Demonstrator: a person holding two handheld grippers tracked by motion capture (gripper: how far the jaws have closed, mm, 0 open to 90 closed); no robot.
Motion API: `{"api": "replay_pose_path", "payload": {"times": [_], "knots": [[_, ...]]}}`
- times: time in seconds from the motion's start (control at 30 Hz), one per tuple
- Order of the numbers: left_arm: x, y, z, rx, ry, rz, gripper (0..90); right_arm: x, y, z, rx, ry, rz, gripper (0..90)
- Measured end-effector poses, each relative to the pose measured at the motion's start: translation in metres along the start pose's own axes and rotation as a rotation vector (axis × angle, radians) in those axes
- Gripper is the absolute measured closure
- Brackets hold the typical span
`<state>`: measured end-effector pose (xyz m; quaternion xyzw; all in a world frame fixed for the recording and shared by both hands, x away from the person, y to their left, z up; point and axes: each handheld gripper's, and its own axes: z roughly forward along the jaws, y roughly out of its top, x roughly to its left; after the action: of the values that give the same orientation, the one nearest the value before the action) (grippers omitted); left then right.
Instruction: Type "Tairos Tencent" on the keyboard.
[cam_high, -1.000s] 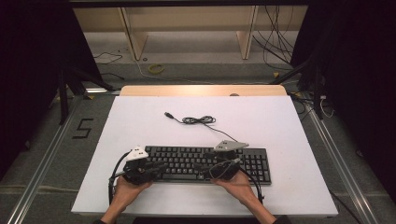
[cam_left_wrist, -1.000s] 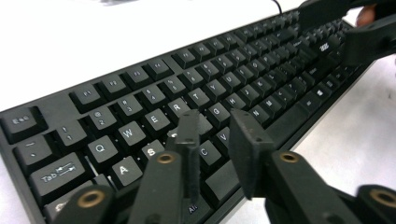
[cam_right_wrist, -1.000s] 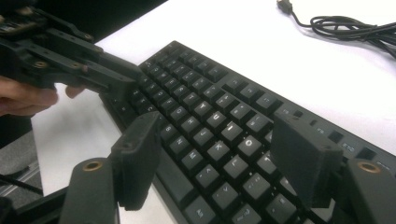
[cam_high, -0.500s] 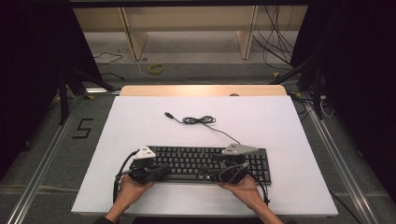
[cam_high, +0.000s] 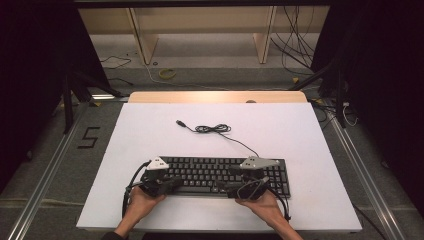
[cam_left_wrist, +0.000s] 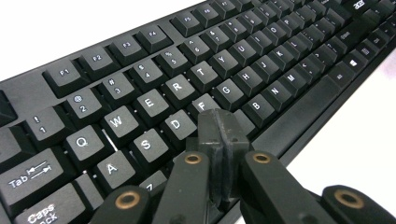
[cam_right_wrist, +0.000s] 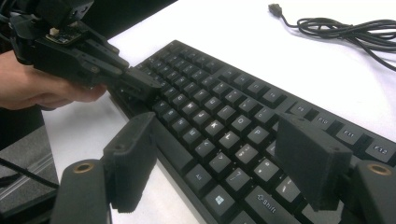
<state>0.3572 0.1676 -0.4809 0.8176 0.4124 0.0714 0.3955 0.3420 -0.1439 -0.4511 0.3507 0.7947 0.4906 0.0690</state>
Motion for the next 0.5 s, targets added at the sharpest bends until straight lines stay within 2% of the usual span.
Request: {"api": "replay_pose_path", "payload": {"times": [0.17, 0.37, 0.5], "knots": [[0.0003, -0.0003, 0.0001, -0.002, -0.002, 0.0, 89.2, 0.0, -0.0012, -0.0003, 0.004, 0.0, 0.005, 30.6], [-0.0022, 0.0007, -0.0017, -0.007, 0.017, 0.017, 89.0, 0.0004, -0.0014, 0.0003, 0.006, 0.001, 0.002, 30.6], [-0.0017, 0.0018, -0.0064, -0.037, 0.019, 0.012, 86.3, 0.0003, -0.0012, 0.0001, 0.004, 0.001, 0.005, 30.5]]}}
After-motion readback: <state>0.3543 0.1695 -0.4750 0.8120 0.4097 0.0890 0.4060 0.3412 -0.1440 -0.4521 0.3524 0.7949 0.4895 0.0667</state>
